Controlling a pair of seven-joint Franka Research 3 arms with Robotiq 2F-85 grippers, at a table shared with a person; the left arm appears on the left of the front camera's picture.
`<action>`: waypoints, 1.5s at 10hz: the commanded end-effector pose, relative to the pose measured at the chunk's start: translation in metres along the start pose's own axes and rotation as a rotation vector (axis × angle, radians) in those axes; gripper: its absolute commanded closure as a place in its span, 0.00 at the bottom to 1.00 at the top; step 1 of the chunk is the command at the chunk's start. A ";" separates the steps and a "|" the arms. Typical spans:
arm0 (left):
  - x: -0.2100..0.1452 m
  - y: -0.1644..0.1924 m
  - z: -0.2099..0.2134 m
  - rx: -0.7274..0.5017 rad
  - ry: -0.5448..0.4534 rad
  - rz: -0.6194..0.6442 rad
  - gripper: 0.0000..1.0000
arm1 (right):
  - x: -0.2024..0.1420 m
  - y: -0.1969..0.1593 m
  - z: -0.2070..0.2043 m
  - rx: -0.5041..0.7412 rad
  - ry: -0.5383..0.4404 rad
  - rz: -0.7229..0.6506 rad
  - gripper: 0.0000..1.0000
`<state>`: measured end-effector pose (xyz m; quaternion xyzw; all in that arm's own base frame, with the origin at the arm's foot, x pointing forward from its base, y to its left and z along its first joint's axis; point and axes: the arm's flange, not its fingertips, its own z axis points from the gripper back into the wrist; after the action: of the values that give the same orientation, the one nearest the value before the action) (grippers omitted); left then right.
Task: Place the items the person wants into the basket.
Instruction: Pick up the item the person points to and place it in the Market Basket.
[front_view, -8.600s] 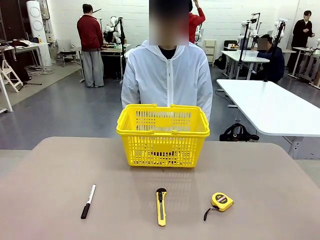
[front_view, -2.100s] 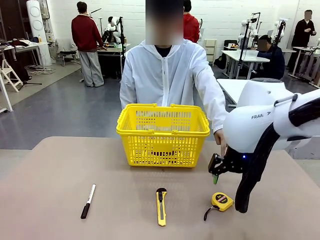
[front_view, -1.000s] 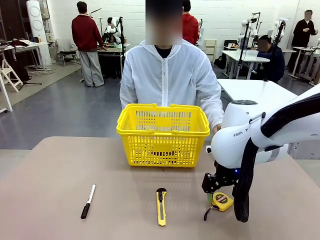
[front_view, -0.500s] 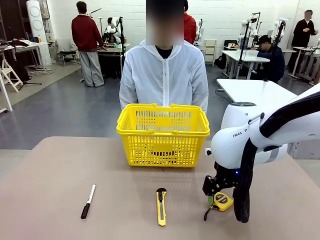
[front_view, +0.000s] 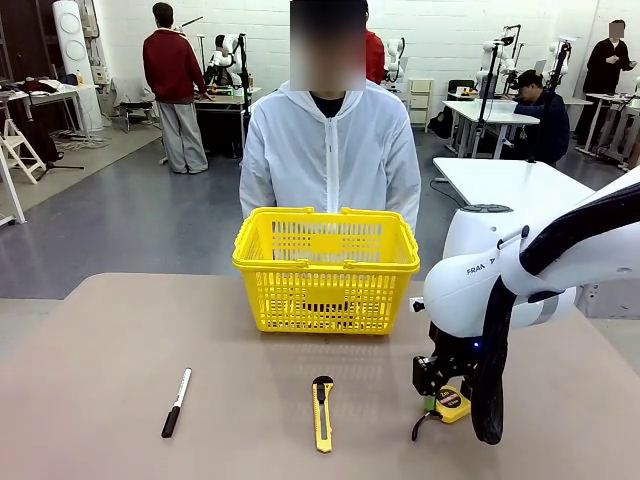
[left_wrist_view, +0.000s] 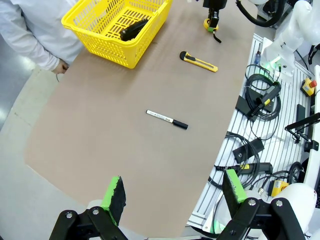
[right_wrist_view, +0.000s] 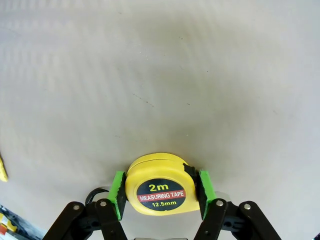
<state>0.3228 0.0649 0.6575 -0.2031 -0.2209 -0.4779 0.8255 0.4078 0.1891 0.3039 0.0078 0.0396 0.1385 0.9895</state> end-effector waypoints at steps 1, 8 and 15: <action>-0.001 0.001 0.002 -0.012 -0.013 -0.020 0.00 | 0.004 -0.001 -0.002 0.000 0.035 0.028 1.00; -0.001 0.001 0.002 -0.012 -0.013 -0.020 0.00 | -0.028 0.004 0.125 0.033 -0.066 -0.140 0.47; -0.001 0.001 0.002 -0.012 -0.013 -0.020 0.00 | -0.029 0.073 0.278 -0.037 -0.164 -0.211 0.47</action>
<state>0.3233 0.0647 0.6572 -0.2032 -0.2202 -0.4779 0.8257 0.3669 0.2338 0.5677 0.0095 -0.0388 0.0386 0.9985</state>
